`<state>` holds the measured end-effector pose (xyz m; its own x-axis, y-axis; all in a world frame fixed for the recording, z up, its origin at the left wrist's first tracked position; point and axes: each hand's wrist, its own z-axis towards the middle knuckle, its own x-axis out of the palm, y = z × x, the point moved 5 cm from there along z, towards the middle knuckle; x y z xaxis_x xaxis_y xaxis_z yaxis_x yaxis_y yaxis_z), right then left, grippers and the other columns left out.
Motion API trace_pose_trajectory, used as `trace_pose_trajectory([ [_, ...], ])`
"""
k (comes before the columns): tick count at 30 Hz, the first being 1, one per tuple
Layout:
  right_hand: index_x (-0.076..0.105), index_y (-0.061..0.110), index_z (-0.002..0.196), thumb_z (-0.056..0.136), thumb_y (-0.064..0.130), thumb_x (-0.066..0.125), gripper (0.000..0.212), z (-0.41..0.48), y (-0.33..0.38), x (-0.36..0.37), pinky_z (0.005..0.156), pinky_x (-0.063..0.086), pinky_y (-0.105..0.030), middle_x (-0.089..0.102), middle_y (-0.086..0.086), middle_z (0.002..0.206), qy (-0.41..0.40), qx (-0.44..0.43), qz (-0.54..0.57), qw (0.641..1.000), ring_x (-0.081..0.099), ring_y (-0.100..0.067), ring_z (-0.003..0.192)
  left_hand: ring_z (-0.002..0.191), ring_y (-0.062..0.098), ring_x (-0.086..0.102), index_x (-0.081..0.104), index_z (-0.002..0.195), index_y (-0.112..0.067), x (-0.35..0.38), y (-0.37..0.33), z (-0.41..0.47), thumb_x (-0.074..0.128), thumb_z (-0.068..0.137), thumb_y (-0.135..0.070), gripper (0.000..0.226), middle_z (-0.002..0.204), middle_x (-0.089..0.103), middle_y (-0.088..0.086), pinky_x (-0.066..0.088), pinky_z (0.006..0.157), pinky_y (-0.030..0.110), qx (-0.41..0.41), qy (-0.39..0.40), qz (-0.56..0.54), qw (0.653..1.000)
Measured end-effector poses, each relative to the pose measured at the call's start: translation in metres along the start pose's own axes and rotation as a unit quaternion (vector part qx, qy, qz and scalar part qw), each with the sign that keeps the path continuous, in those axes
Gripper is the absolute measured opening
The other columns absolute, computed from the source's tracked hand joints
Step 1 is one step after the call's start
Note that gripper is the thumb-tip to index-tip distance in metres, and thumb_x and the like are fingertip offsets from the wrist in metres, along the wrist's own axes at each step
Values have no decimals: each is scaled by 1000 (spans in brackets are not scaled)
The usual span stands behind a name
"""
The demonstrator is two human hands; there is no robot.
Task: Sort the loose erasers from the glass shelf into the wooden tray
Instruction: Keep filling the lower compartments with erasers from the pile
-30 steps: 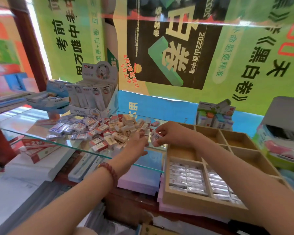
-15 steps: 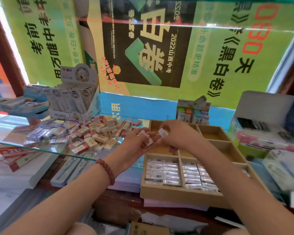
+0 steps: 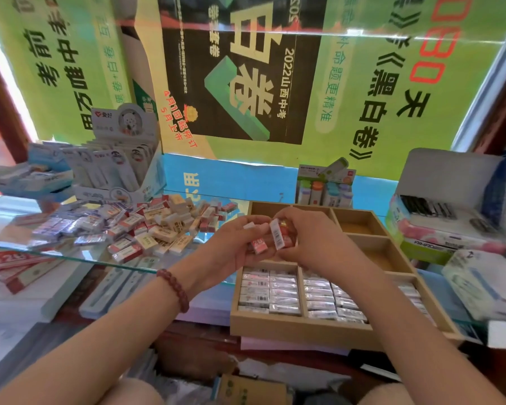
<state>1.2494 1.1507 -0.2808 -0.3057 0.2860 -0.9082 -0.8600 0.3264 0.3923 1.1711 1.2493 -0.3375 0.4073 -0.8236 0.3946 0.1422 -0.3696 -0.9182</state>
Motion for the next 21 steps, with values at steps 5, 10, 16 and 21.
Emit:
trace_pose_trajectory([
  [5,49,22,126,80,23,72,51,1,5,4,84,48,-29,62,-1,115,18,-35,-22,999,58,-17,102,83,17,66,43,126,2,3,0,-3,56,86,-2,42,105,62,14,58,69,24,2,-7,63,998],
  [10,50,26,131,76,22,76,60,4,7,7,87,41,-21,47,4,118,20,-73,22,997,51,-11,102,80,18,67,43,123,-1,3,-4,-6,58,84,0,42,102,64,14,58,67,26,5,-8,52,999],
  [16,51,27,134,76,23,77,63,7,17,11,94,43,-25,47,5,119,25,-125,41,991,49,-7,103,88,20,67,48,119,-4,-4,-10,-9,56,85,8,37,105,66,14,57,76,28,6,-17,78,997],
  [21,54,31,129,74,29,79,60,10,24,17,88,48,-33,50,2,112,34,-144,58,987,55,-12,97,90,16,68,45,130,-5,-12,-9,-17,66,76,-5,58,106,69,10,57,77,28,-15,36,62,997],
])
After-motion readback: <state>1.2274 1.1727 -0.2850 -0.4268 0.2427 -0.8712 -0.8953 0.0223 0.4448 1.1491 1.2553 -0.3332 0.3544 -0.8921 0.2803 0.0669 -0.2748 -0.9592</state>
